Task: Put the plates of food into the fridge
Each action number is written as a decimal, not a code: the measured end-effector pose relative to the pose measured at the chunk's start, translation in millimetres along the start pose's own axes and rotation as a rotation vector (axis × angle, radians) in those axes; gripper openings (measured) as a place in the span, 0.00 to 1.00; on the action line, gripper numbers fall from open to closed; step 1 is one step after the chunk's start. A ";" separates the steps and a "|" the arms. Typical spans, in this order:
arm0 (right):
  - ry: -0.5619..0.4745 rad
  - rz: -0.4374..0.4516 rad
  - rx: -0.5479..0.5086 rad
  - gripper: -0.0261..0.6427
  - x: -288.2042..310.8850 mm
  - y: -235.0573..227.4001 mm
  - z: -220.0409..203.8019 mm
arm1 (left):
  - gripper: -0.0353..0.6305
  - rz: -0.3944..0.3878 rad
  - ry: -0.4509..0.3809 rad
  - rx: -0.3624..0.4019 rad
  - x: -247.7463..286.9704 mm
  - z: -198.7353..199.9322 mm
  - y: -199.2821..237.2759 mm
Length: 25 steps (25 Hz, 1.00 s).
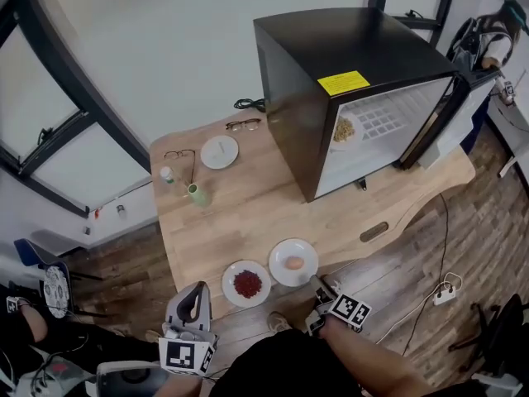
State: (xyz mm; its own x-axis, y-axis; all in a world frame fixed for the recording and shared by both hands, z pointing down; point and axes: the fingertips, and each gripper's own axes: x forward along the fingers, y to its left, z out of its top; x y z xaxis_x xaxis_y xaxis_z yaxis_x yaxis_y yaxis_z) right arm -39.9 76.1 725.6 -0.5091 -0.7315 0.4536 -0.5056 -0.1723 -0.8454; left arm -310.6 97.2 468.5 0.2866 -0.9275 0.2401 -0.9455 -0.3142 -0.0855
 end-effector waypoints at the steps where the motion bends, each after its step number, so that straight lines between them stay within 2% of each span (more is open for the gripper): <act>1: -0.002 0.005 0.014 0.33 4.7 -3.1 -2.4 | 0.06 0.008 0.007 0.007 -4.4 -2.0 3.8; 6: 0.009 0.030 0.068 0.36 25.0 -9.6 -13.9 | 0.06 0.046 0.034 0.023 -24.0 -10.7 18.6; 11: 0.002 0.039 0.138 0.36 46.1 -13.1 -14.4 | 0.06 0.059 0.052 0.045 -32.0 -13.0 24.8; 12: 0.006 0.036 0.146 0.35 48.5 -12.7 -15.4 | 0.06 0.060 0.054 0.048 -33.2 -12.7 25.0; 14: 0.007 0.030 0.165 0.24 50.6 -11.6 -15.5 | 0.06 0.055 0.060 0.052 -34.1 -13.1 24.6; 20: 0.019 0.050 0.211 0.20 47.7 -11.4 -16.4 | 0.06 0.030 0.079 0.063 -28.3 -18.0 20.7; 21: 0.013 0.054 0.214 0.18 44.8 -10.3 -15.7 | 0.06 0.025 0.078 0.060 -26.0 -18.8 19.2; 22: 0.004 0.060 0.214 0.12 40.9 -8.6 -13.7 | 0.06 0.019 0.077 0.056 -23.1 -19.2 17.0; 25: -0.024 0.091 0.218 0.09 28.9 -2.5 -5.0 | 0.06 -0.003 0.071 0.047 -13.1 -18.3 8.3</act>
State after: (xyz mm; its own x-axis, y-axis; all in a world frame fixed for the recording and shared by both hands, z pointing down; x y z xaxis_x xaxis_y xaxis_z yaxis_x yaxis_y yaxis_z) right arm -56.8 58.7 742.2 -0.5279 -0.7653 0.3682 -0.2946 -0.2416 -0.9246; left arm -325.1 110.4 482.4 0.2757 -0.9105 0.3081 -0.9359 -0.3273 -0.1299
